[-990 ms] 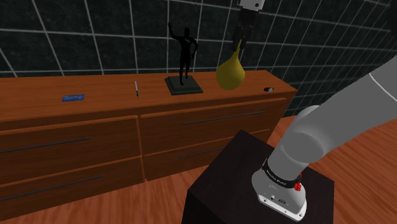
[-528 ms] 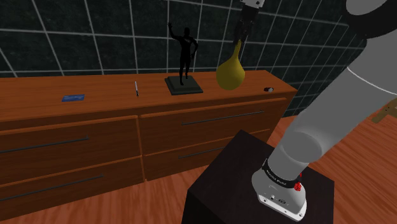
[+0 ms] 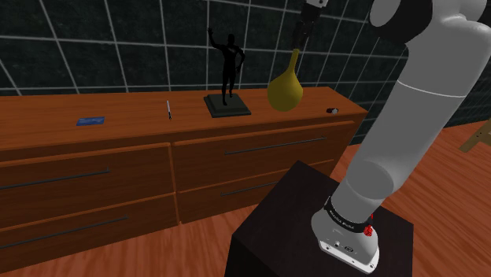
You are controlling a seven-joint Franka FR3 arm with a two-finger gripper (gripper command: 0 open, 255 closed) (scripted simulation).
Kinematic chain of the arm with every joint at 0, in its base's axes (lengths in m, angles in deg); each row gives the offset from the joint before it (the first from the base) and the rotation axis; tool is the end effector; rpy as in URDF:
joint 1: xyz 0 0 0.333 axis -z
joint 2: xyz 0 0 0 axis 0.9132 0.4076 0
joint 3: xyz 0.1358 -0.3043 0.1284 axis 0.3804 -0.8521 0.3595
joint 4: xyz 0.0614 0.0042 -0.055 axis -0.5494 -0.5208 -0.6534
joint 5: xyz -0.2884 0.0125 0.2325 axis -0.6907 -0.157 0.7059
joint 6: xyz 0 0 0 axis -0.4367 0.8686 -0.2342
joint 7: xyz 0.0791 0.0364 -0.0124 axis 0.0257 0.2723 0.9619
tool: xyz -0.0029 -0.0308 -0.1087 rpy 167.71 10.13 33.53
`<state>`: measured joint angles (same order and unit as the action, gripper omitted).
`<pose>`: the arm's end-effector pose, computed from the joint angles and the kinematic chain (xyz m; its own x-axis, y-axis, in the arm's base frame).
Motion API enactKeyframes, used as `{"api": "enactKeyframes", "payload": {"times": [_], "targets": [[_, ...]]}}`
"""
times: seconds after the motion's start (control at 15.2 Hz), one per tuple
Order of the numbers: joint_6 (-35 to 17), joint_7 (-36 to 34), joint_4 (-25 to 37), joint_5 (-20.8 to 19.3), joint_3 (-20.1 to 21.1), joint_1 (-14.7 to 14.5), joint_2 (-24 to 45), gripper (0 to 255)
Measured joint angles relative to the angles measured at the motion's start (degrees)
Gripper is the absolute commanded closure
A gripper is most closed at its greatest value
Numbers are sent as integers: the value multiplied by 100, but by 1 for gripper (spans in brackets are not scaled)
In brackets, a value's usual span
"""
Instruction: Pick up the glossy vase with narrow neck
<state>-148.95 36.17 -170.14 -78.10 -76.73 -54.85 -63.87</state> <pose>0.4362 -0.3697 0.6515 0.9900 0.0222 0.1395 0.0228 -0.9997 -0.0029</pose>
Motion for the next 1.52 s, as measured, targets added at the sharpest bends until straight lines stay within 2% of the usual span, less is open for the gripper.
{"api": "enactKeyframes", "payload": {"times": [0.46, 0.53, 1.19, 1.52], "targets": [[-502, 69, -513, 6, 4, -10, -31, 0], [-534, 69, -556, -1, 5, -13, -44, 255], [-568, 69, -586, -2, 7, -16, -52, 255], [-245, 69, -205, 38, -9, 16, 37, 255]]}}
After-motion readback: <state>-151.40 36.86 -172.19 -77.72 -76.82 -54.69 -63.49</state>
